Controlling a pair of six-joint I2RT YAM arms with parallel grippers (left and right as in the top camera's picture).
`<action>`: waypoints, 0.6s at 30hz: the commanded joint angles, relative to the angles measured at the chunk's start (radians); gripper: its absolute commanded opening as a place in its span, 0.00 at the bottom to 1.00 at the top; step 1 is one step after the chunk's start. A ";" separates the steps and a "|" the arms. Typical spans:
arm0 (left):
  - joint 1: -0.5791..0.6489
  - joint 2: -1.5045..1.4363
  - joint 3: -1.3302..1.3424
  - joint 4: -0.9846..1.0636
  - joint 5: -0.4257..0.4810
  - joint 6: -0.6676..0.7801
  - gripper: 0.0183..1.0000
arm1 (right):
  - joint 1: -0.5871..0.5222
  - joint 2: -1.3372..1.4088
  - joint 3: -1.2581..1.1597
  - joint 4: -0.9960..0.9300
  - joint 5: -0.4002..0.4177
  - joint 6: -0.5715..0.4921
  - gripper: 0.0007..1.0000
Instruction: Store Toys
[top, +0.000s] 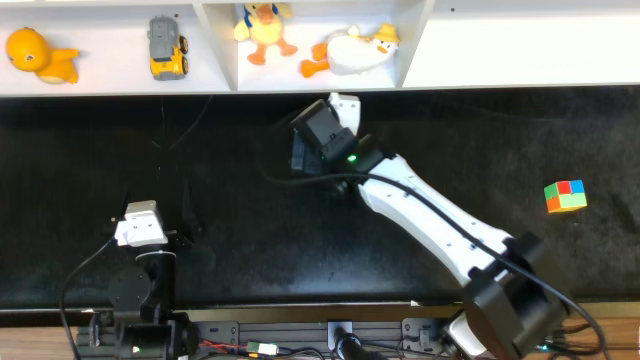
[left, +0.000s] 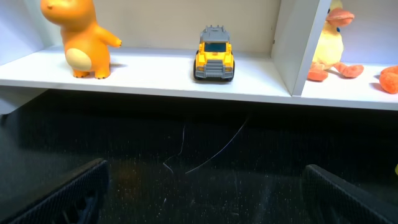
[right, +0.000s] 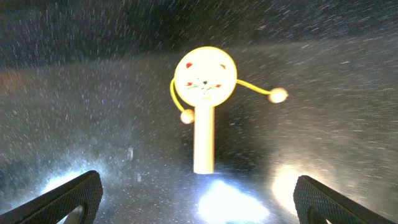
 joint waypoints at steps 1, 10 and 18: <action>-0.003 -0.010 -0.001 -0.004 0.006 0.019 1.00 | 0.024 0.043 0.034 0.021 -0.020 -0.018 1.00; -0.003 -0.010 -0.001 -0.005 0.006 0.019 1.00 | 0.025 0.096 0.034 0.026 -0.014 -0.017 1.00; -0.003 -0.010 -0.001 -0.004 0.006 0.019 1.00 | -0.002 0.101 0.034 0.027 -0.001 -0.014 1.00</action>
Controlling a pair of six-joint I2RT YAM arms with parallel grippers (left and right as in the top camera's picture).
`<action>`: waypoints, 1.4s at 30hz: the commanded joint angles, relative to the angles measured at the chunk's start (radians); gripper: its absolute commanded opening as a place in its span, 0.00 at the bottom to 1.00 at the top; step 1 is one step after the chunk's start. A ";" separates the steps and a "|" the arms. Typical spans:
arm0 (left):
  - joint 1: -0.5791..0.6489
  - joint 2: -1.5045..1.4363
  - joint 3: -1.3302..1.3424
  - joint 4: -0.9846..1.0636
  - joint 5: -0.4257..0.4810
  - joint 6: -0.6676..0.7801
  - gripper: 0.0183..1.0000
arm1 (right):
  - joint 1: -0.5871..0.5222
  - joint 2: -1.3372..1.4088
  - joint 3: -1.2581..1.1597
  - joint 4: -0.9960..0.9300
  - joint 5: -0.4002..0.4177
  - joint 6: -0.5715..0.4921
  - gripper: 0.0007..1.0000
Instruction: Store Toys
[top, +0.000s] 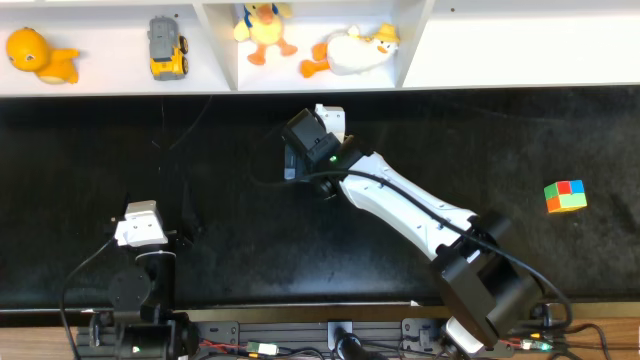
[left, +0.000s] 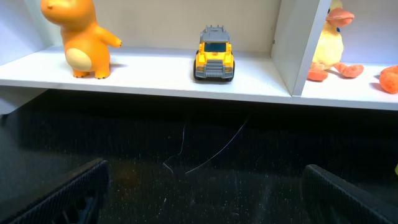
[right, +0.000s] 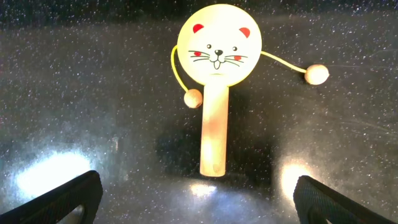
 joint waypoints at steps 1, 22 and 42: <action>-0.003 -0.010 -0.001 -0.004 0.006 0.019 1.00 | -0.024 0.004 0.034 0.005 0.015 0.000 1.00; -0.003 -0.010 -0.001 -0.004 0.006 0.019 1.00 | -0.055 0.041 0.034 -0.011 -0.048 -0.053 1.00; -0.003 -0.010 -0.001 -0.004 0.006 0.019 1.00 | -0.055 0.114 0.034 -0.010 -0.078 -0.068 0.82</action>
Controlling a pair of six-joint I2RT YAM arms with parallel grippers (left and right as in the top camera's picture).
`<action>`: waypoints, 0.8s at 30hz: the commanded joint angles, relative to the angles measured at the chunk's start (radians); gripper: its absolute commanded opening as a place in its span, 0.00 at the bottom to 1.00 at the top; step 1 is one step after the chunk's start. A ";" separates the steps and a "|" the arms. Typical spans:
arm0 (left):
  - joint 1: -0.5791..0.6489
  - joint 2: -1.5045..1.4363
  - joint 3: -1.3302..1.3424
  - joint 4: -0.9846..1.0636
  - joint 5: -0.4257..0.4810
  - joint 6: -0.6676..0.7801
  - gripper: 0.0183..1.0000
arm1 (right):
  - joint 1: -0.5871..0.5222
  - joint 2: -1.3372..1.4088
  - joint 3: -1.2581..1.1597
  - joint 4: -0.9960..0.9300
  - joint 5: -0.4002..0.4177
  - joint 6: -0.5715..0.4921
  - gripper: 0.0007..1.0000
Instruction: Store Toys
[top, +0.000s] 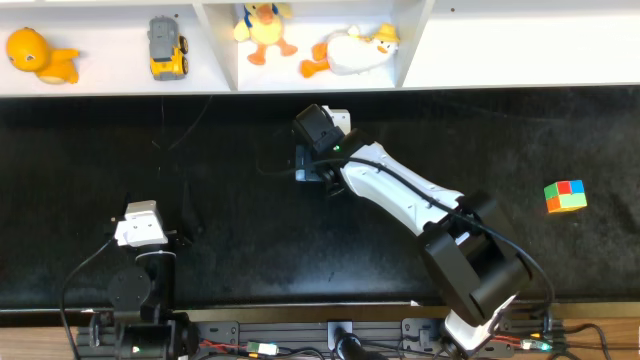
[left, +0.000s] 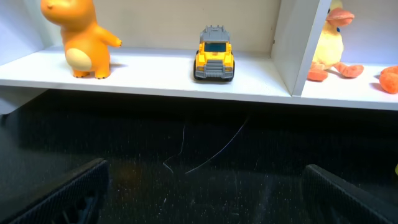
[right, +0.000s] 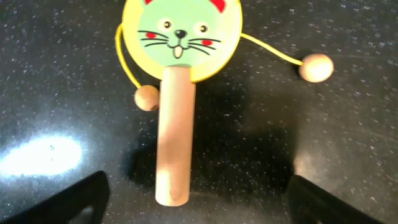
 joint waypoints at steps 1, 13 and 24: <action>-0.003 -0.010 -0.001 -0.004 0.006 0.019 1.00 | -0.003 0.034 0.027 0.004 -0.018 0.000 0.78; -0.003 -0.010 -0.001 -0.004 0.006 0.019 1.00 | -0.003 0.053 0.027 0.057 -0.017 -0.038 0.61; -0.003 -0.010 -0.001 -0.005 0.006 0.019 1.00 | -0.003 0.053 0.027 0.068 -0.022 -0.037 0.47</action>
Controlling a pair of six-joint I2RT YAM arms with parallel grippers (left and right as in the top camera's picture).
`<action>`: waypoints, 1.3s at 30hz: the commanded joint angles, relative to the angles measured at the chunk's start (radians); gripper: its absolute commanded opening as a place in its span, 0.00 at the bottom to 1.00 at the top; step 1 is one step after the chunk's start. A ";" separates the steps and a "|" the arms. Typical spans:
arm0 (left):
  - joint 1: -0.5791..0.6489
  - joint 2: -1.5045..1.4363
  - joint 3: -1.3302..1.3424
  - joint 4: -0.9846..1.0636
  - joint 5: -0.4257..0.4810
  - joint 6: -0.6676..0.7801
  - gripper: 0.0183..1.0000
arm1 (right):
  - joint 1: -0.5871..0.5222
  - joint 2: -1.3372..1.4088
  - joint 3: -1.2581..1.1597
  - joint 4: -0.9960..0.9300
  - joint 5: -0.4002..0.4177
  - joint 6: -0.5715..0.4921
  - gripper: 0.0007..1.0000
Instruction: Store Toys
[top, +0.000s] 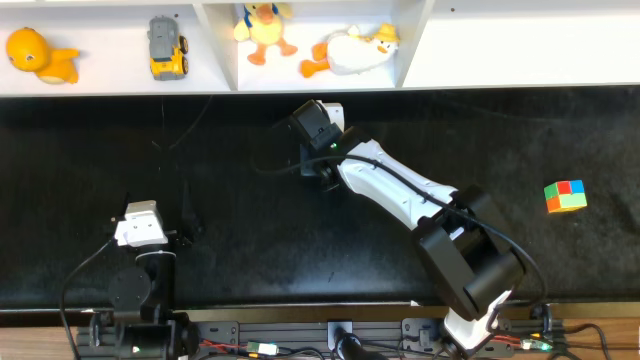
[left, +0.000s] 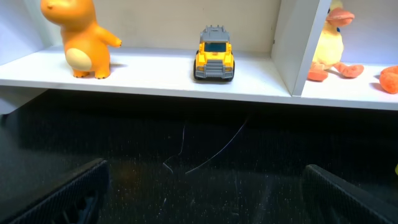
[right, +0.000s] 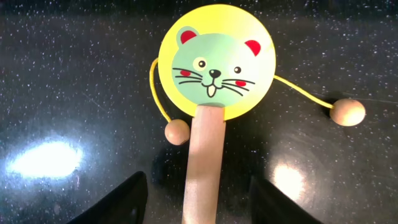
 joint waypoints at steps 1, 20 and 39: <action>-0.003 -0.010 -0.001 -0.005 0.006 0.019 1.00 | -0.002 0.025 0.009 -0.001 -0.018 0.002 0.45; -0.003 -0.010 -0.001 -0.005 0.006 0.019 1.00 | 0.000 -0.003 0.009 -0.049 -0.012 -0.017 0.04; -0.003 -0.010 -0.001 -0.004 0.006 0.019 1.00 | -0.108 -0.494 -0.177 -0.261 0.170 -0.077 0.06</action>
